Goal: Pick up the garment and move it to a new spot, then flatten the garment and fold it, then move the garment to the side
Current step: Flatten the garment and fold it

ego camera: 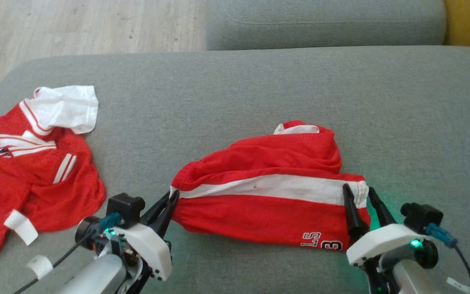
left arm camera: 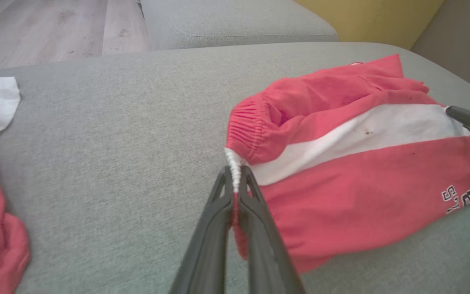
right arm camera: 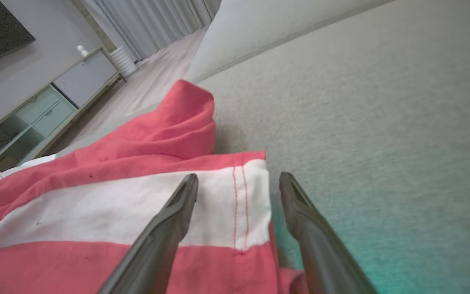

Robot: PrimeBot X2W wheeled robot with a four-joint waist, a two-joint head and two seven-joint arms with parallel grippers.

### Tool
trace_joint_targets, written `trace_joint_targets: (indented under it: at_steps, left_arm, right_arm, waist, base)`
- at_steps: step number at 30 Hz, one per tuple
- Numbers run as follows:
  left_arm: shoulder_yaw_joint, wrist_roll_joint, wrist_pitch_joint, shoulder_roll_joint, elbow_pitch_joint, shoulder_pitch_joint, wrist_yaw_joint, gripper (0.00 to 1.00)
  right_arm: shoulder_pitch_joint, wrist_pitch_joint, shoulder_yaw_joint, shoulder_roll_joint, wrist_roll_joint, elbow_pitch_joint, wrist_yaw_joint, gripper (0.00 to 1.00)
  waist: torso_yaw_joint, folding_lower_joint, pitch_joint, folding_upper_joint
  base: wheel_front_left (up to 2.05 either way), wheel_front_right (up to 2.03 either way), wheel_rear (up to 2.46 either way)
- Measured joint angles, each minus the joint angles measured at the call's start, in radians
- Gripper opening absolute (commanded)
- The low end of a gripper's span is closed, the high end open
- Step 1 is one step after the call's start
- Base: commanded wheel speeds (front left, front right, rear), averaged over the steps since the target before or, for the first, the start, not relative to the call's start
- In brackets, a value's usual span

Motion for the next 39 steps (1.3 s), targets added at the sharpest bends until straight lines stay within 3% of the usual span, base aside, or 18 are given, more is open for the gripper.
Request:
trace_joint_targets:
  at_steps: [5,13,16,17,18,19,25,32,35,39]
  left_arm:
    - [0.002,0.0,-0.018,-0.001,0.033,0.0,0.0,0.0]
    - [0.002,0.0,-0.036,-0.012,0.07,-0.001,-0.003,0.0]
    - [0.002,0.0,-0.045,-0.017,0.08,-0.001,-0.006,0.0]
    - [0.002,0.0,-0.045,-0.017,0.08,-0.001,-0.006,0.0]
    - [0.002,0.0,-0.045,-0.018,0.082,-0.002,-0.006,0.0]
    - [0.002,0.0,-0.045,-0.018,0.083,-0.002,-0.006,0.0]
    - [0.005,0.0,-0.071,-0.018,0.08,-0.012,-0.01,0.0]
    - [0.042,-0.013,-0.085,-0.021,0.002,-0.102,-0.035,0.0]
    - [0.077,-0.027,-0.056,-0.022,-0.031,-0.223,-0.061,0.0]
    - [0.109,-0.036,0.012,-0.04,-0.029,-0.48,-0.117,0.0]
  right_arm:
    - [-0.001,0.051,0.044,-0.016,0.072,0.013,0.0,1.0]
    - [0.0,0.048,0.075,-0.051,0.084,0.003,0.0,0.98]
    - [0.004,0.058,0.105,-0.051,0.11,-0.014,0.0,0.66]
    - [0.004,0.058,0.105,-0.051,0.11,-0.014,0.0,0.45]
    - [0.005,0.058,0.113,-0.052,0.112,-0.02,0.0,0.14]
    - [0.005,0.058,0.12,-0.055,0.112,-0.024,0.0,0.0]
    - [0.005,0.039,0.124,-0.081,0.123,-0.063,0.0,0.0]
    - [-0.014,0.01,0.021,-0.138,0.102,-0.205,0.0,0.0]
    - [-0.11,0.048,-0.035,-0.176,0.08,-0.282,0.0,0.0]
    - [-0.365,0.105,-0.094,-0.237,0.033,-0.342,0.0,0.0]
  waist:
    - [0.015,-0.0001,-0.001,0.0]
    - [0.013,-0.0001,-0.004,0.0]
    - [0.01,-0.0001,-0.005,0.0]
    - [0.01,-0.0001,-0.005,0.0]
    - [0.008,-0.0001,-0.005,0.0]
    - [0.007,-0.0001,-0.005,0.0]
    - [-0.002,-0.0001,-0.007,0.0]
    - [-0.025,-0.0001,0.012,0.0]
    - [-0.039,-0.0001,0.039,0.0]
    - [-0.057,0.0001,0.1,0.0]
  base:
    - [0.0,0.0,0.0]
    - [0.0,0.0,0.0]
    - [0.0,0.0,0.0]
    - [0.0,0.0,0.0]
    - [0.0,0.0,0.0]
    - [0.0,0.0,0.0]
    - [0.0,0.0,0.0]
    - [0.0,0.0,0.0]
    - [0.0,0.0,0.0]
    - [0.0,0.0,0.0]
